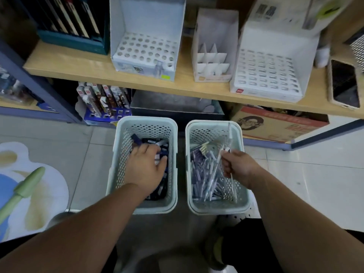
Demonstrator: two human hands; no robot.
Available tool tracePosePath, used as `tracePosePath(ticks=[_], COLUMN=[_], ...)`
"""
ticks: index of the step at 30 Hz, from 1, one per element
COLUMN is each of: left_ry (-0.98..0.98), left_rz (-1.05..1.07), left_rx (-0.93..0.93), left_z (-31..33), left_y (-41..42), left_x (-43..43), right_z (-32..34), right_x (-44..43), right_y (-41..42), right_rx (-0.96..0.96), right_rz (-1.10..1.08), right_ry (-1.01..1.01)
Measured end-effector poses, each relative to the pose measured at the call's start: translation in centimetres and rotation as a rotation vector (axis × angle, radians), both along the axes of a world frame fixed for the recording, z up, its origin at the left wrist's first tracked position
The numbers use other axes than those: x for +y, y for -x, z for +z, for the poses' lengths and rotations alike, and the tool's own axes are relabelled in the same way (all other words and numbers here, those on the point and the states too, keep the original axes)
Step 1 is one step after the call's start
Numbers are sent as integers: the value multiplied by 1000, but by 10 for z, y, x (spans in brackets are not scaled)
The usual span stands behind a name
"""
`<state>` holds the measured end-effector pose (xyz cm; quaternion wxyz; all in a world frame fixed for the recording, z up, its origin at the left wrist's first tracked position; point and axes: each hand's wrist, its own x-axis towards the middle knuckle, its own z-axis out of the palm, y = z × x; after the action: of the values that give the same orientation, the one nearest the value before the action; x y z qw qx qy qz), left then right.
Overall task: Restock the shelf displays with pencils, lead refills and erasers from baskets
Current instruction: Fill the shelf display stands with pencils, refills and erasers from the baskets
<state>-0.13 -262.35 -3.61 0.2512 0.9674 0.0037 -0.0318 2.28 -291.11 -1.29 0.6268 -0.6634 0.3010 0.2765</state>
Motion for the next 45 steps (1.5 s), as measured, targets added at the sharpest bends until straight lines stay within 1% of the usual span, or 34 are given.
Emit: tracePosePath(ticks=[2, 5, 9, 11, 14, 16, 18, 20, 22, 25, 26, 27, 29, 30, 35, 37, 40, 44, 45], left_ry=[25, 28, 47, 20, -31, -50, -76, -123, -155, -118, -100, -84, -63, -55, -40, -45, -42, -37, -38], left_rz=[-61, -125, -183, -214, -257, -249, -260, -305, -340, -357, -355, -351, -345, -344, -340, -341, -339, -353, -357], left_rx=[79, 126, 166, 180, 173, 165, 127, 61, -2, -81, -95, -101, -102, -103, -85, -80, -82, -84, -83], left_z=[5, 4, -4, -10, -16, -21, -27, -36, -43, -51, -52, -54, -54, -55, -56, -57, -58, -60, -60], left_y=[-3, -2, -3, -6, -13, -20, -28, -35, -39, -40, -40, -39, -38, -37, -37, -37, -37, -36, -36], left_x=[-23, -44, -52, -54, -59, -63, -64, -61, -55, -50, -50, -50, -50, -50, -50, -50, -50, -48, -48], right_z=[-17, -40, -66, -76, -90, -98, -101, -98, -92, -101, -108, -114, -122, -125, -130, -132, -129, -125, -123], right_x=[1, 6, 15, 21, 28, 33, 37, 37, 34, 28, 25, 24, 24, 25, 27, 30, 34, 37, 38], right_y=[8, 12, 6, -1, -8, -10, -9, -8, -6, -5, -4, -3, 0, 0, -8, -9, 0, 9, 9], right_rx=[40, 76, 152, 129, 114, 115, 106, 44, -69, -311, -338, -327, -212, -153, 2, 33, 55, -41, -68], right_rz=[-45, 10, 53, 209, 574, 809, 906, 947, 913, 718, 642, 547, 352, 292, 178, 255, 516, 614, 608], right_ry=[102, 218, 231, 349, 587, 747, 829, 863, 917, 966, 947, 890, 753, 703, 540, 568, 715, 773, 772])
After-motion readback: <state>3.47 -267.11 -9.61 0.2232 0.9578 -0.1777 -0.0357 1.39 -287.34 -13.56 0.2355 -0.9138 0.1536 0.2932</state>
